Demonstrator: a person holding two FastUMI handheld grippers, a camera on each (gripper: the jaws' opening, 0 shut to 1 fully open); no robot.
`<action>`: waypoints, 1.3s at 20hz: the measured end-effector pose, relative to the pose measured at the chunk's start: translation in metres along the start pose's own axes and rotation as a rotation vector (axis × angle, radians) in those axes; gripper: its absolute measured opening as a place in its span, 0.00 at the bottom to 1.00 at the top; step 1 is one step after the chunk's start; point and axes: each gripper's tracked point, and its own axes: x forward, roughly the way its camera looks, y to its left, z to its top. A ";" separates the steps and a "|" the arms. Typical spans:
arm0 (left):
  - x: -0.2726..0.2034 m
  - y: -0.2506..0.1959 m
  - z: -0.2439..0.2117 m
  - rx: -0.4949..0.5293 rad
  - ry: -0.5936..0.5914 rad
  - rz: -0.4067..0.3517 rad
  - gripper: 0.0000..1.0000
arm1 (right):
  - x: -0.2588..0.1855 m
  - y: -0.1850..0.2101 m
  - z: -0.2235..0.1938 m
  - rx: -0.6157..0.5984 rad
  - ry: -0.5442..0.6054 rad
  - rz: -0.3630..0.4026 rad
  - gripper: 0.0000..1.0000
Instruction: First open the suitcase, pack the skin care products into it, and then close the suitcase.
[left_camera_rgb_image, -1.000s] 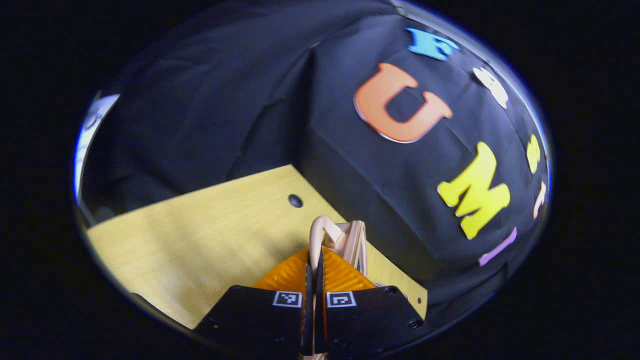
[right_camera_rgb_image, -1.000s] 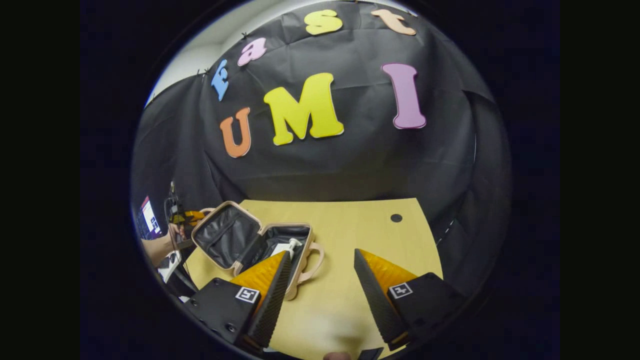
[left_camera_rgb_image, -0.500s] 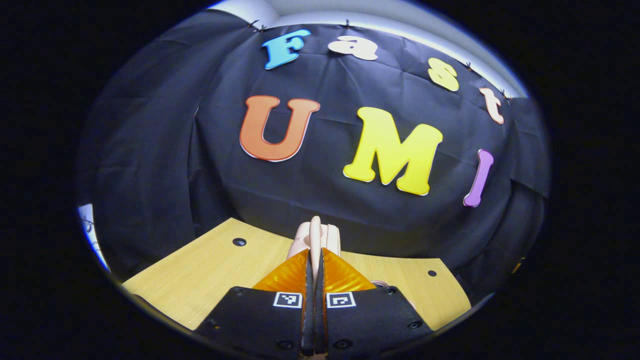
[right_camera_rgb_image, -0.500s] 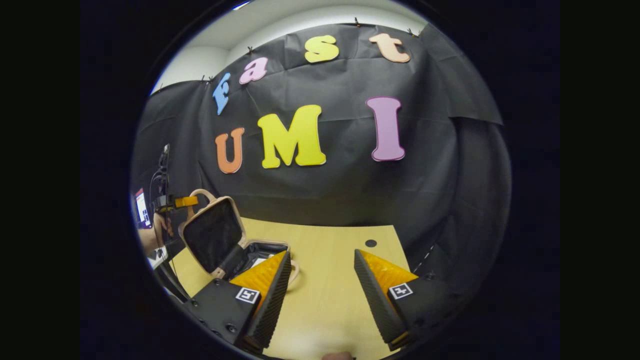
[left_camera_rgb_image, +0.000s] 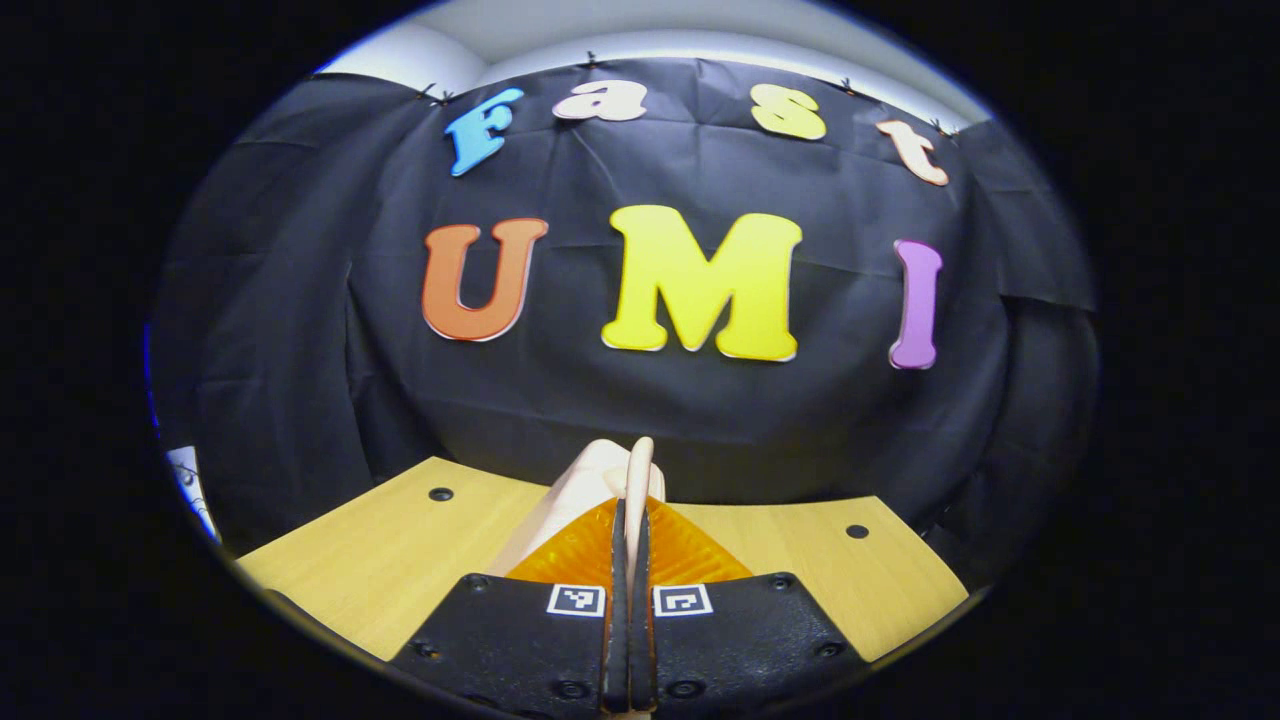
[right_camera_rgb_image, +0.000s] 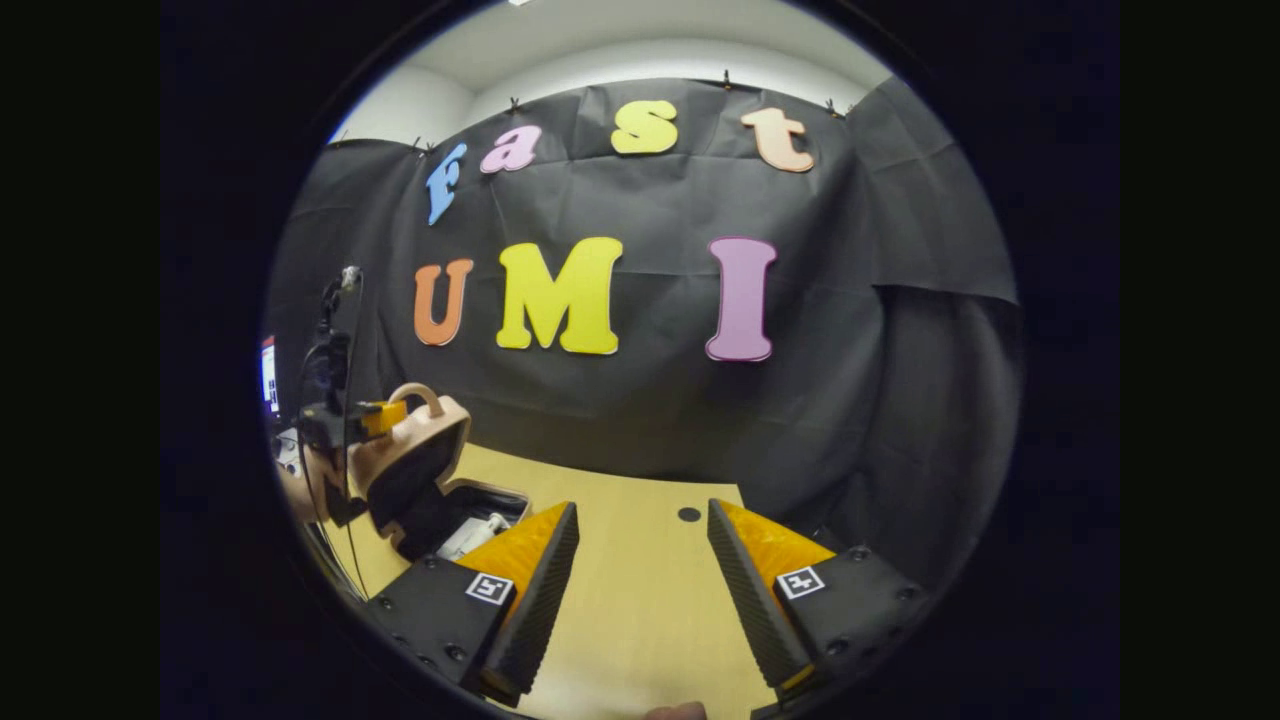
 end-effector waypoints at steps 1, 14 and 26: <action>0.002 -0.017 -0.010 0.005 0.013 -0.019 0.04 | -0.002 -0.004 -0.003 -0.004 0.008 -0.006 0.77; 0.033 -0.127 -0.155 0.138 0.241 -0.108 0.05 | -0.018 -0.078 -0.025 -0.024 0.125 -0.136 0.77; 0.034 -0.157 -0.205 0.271 0.383 -0.079 0.36 | -0.001 -0.096 -0.044 0.010 0.168 -0.117 0.76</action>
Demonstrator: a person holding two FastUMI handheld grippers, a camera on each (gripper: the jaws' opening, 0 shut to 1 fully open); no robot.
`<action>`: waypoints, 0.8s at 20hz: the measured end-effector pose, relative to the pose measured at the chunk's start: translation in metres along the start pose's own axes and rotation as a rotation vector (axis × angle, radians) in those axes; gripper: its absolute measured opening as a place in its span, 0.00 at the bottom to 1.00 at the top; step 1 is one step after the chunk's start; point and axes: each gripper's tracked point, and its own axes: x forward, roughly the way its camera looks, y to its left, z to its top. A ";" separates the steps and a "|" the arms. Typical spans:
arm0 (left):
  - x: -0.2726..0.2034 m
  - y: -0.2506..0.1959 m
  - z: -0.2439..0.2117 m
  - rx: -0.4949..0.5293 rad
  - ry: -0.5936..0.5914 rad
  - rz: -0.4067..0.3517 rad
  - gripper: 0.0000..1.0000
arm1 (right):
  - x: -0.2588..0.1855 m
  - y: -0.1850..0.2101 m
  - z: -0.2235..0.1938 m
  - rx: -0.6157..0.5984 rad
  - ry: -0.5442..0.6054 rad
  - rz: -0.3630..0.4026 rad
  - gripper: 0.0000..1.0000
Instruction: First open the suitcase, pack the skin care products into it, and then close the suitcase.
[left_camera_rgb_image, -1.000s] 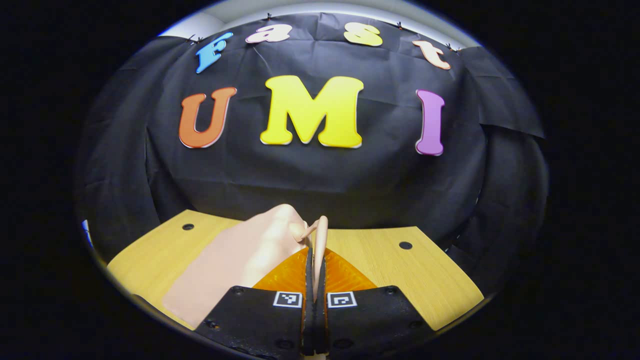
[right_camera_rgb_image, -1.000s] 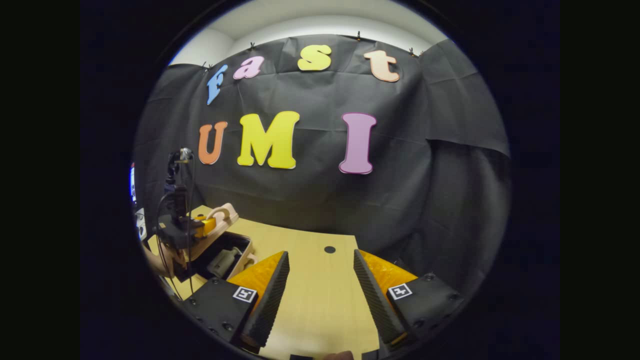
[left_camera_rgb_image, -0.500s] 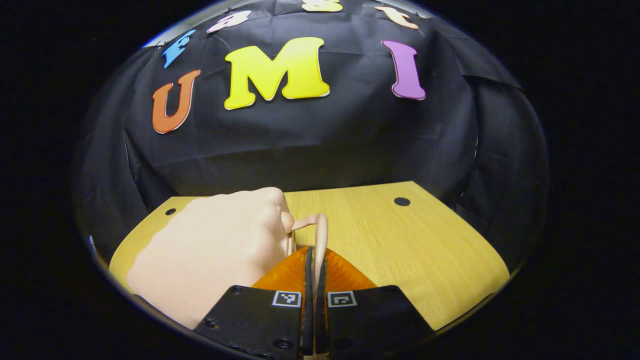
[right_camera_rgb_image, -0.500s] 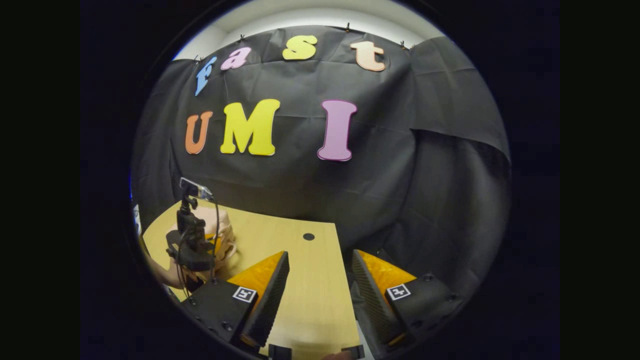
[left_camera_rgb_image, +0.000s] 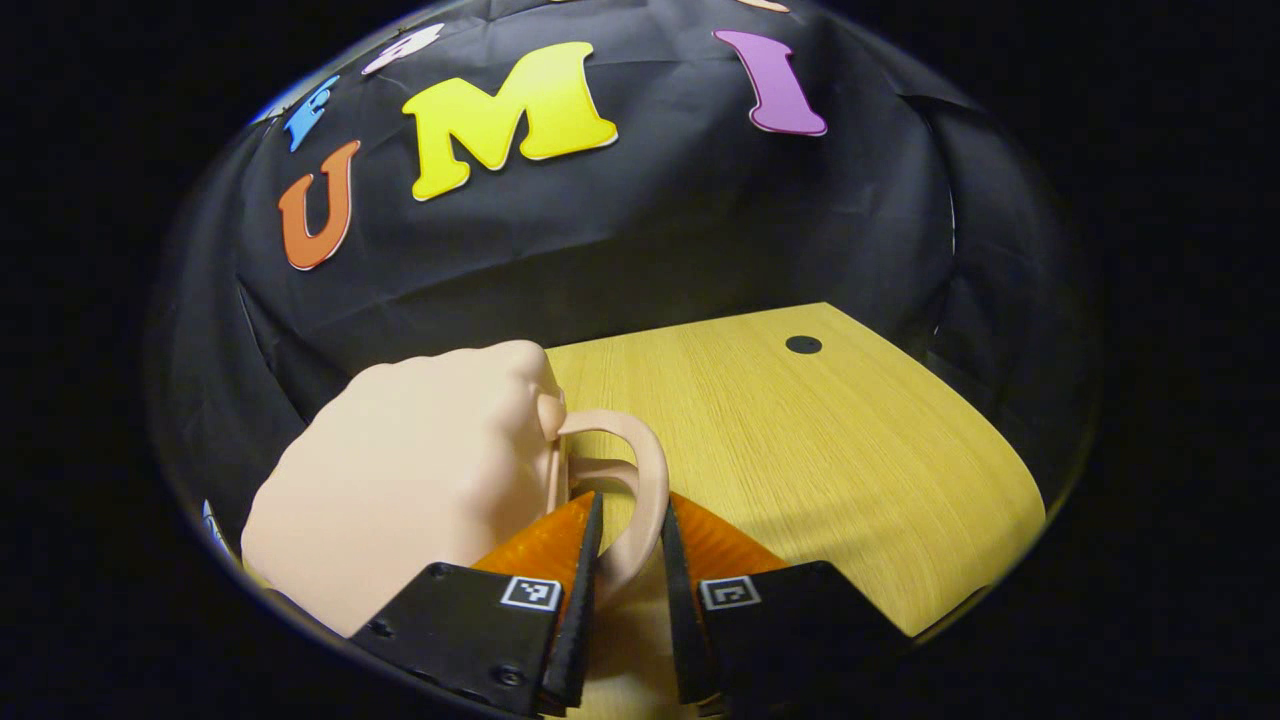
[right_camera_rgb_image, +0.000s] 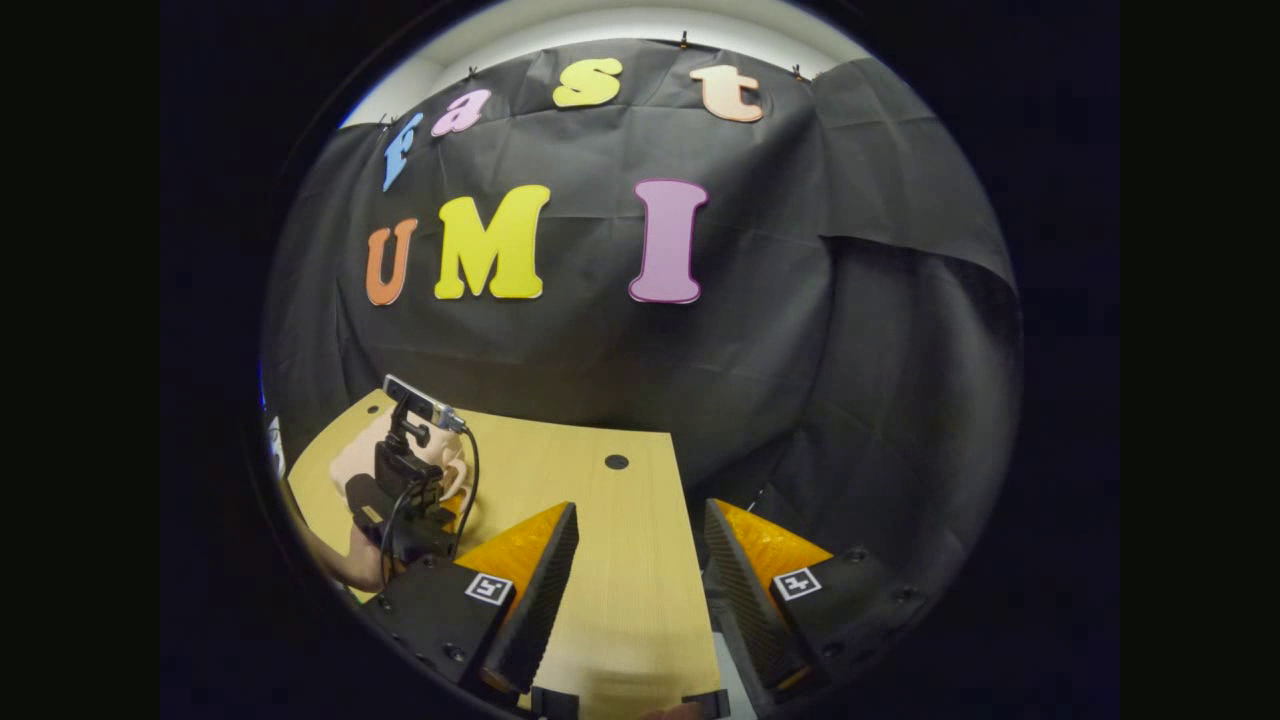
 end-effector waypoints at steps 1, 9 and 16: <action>-0.003 -0.005 0.003 -0.005 -0.007 -0.018 0.45 | 0.002 0.000 -0.001 0.004 0.002 0.005 0.76; -0.070 -0.005 0.038 -0.169 -0.068 -0.096 0.94 | 0.031 0.034 0.025 0.044 -0.090 0.048 0.76; -0.154 0.072 0.148 -0.236 -0.362 -0.035 0.95 | 0.033 0.100 0.093 0.034 -0.251 0.156 0.76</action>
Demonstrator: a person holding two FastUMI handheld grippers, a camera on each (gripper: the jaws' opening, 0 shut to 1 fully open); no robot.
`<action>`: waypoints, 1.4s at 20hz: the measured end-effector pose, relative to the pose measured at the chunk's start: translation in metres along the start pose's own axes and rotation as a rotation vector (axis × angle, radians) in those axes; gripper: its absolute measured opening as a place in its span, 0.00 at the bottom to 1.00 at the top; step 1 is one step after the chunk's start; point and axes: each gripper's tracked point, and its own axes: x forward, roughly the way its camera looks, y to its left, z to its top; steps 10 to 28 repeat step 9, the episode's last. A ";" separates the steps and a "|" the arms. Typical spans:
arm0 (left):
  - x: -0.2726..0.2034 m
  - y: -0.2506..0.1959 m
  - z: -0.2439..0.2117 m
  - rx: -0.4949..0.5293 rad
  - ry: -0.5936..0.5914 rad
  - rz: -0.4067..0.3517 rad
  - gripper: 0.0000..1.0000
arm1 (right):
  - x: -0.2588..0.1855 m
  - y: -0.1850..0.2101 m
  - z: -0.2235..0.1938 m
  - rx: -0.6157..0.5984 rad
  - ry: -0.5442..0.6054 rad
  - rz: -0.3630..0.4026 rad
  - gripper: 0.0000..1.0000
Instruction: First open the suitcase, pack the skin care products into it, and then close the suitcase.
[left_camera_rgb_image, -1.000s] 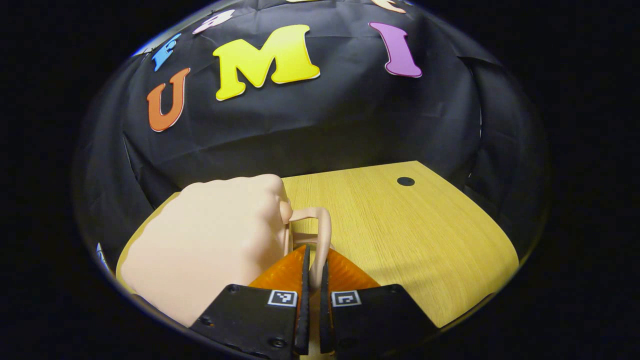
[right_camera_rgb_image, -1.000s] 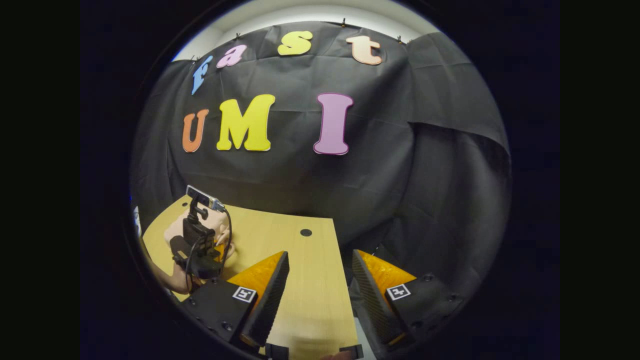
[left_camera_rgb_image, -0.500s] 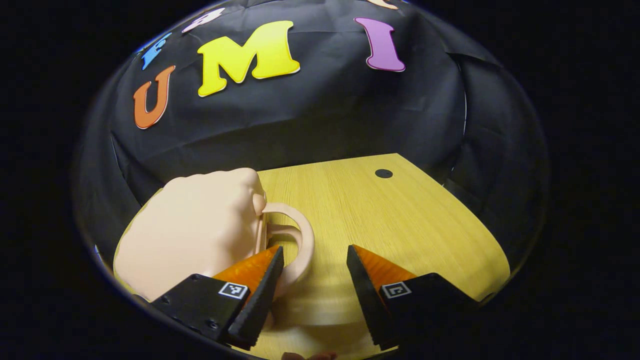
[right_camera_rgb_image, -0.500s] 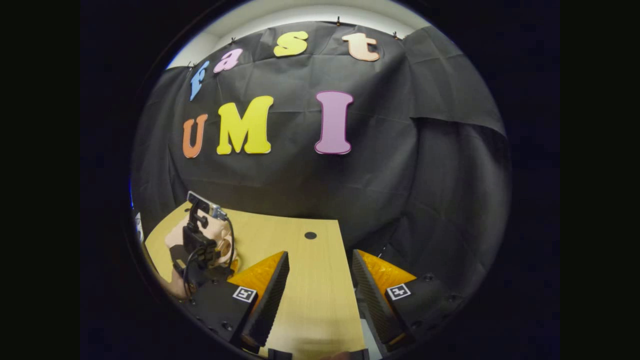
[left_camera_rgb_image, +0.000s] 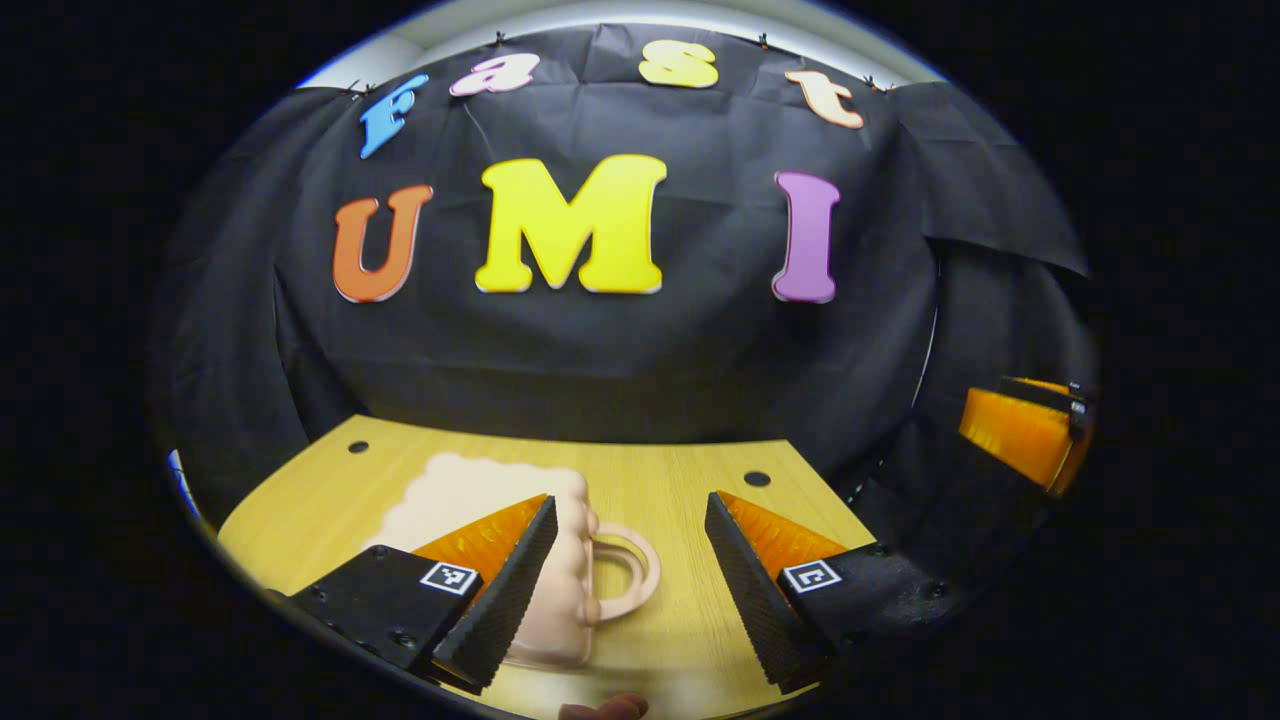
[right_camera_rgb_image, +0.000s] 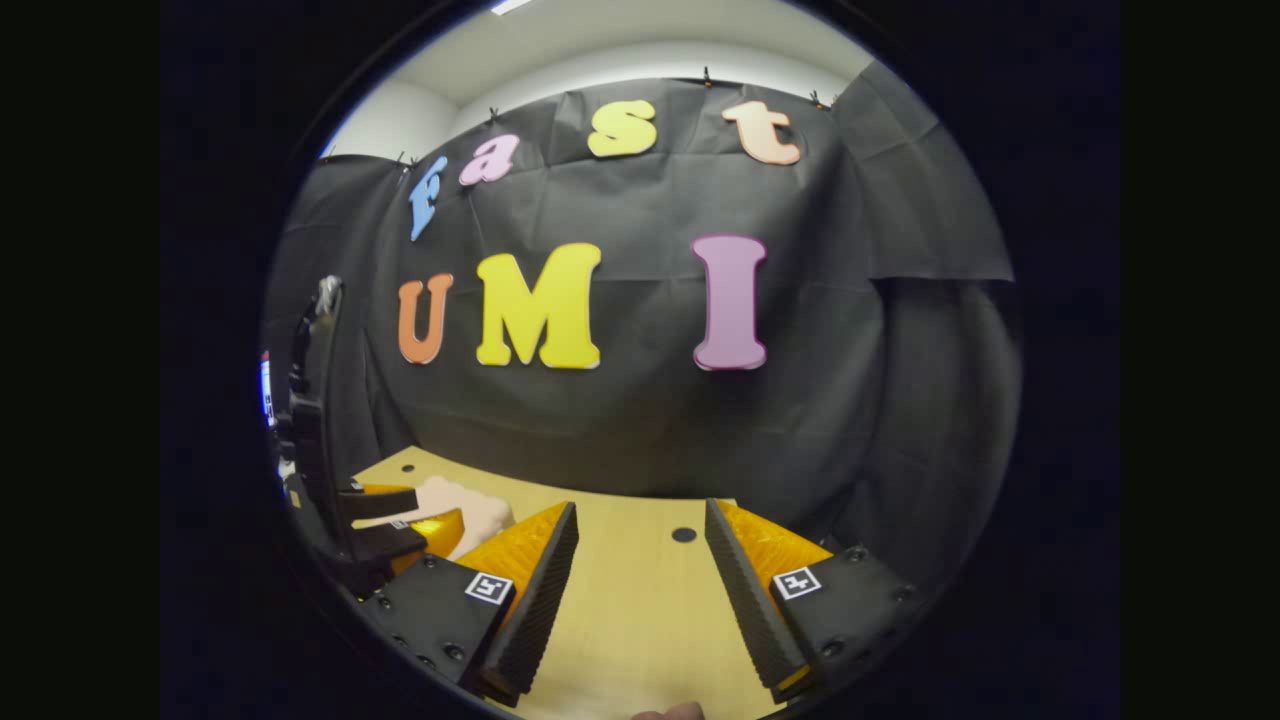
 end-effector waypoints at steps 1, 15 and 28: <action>-0.003 0.007 0.018 -0.001 -0.044 0.004 0.95 | 0.002 0.005 0.012 0.000 -0.034 -0.001 0.76; -0.031 0.043 0.100 -0.049 -0.245 0.023 0.95 | 0.004 0.026 0.060 -0.013 -0.173 -0.080 0.73; -0.031 0.043 0.100 -0.049 -0.245 0.023 0.95 | 0.004 0.026 0.060 -0.013 -0.173 -0.080 0.73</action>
